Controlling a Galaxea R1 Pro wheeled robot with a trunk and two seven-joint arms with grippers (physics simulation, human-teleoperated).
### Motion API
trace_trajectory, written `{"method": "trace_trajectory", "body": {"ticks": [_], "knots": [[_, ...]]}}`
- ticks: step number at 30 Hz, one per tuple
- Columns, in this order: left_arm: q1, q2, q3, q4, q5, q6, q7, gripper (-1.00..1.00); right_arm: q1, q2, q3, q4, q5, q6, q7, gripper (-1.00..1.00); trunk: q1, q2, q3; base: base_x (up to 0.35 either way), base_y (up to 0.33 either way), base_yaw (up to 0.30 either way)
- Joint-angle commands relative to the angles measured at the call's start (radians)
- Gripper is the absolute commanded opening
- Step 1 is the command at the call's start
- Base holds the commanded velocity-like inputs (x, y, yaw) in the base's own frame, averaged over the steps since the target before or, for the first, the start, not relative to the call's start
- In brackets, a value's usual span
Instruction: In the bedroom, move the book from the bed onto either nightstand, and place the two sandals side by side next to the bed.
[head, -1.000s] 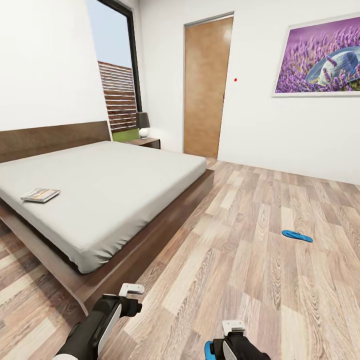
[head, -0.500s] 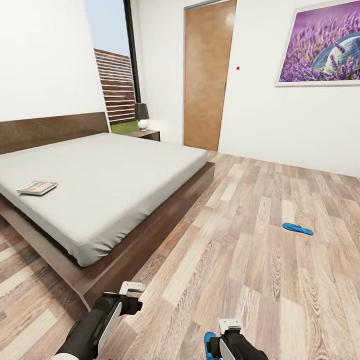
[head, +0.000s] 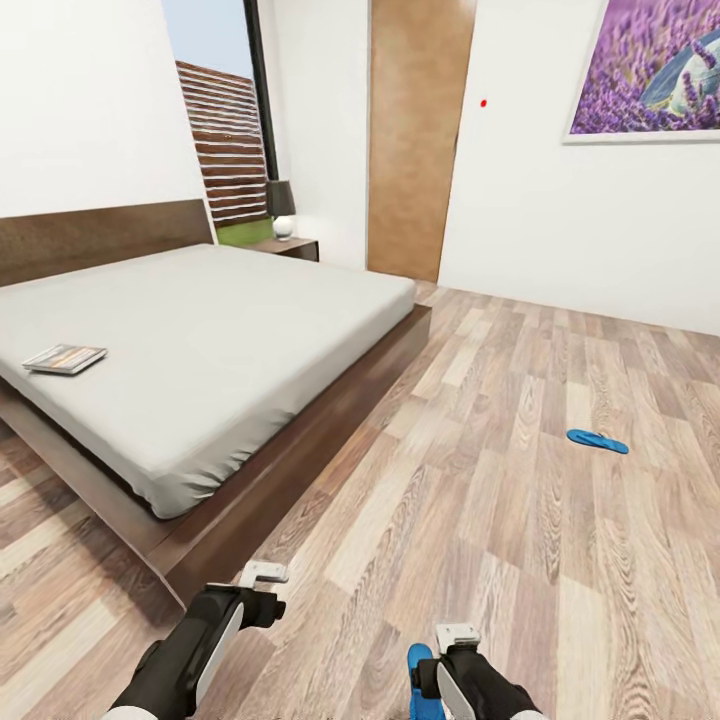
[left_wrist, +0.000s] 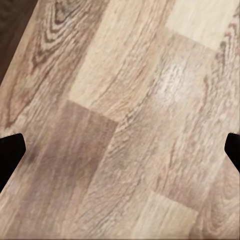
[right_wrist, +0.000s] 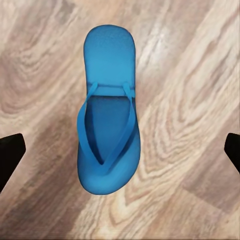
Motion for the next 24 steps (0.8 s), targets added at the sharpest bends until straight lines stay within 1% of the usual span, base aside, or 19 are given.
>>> {"method": "trace_trajectory", "body": {"ticks": [1,24], "knots": [[0.0,0.0,0.0,-0.002,0.0,0.005,-0.001,1.0,-0.002,0.0,0.001,-0.002,0.0,0.006,-0.004,1.0,0.0,-0.001,-0.005,0.0,0.0,0.0],[-0.001,0.0,-0.002,-0.006,0.0,0.005,-0.003,1.0,-0.032,-0.001,0.001,-0.003,-0.001,0.007,-0.002,1.0,0.011,-0.006,-0.094,0.0,0.0,0.0]]}}
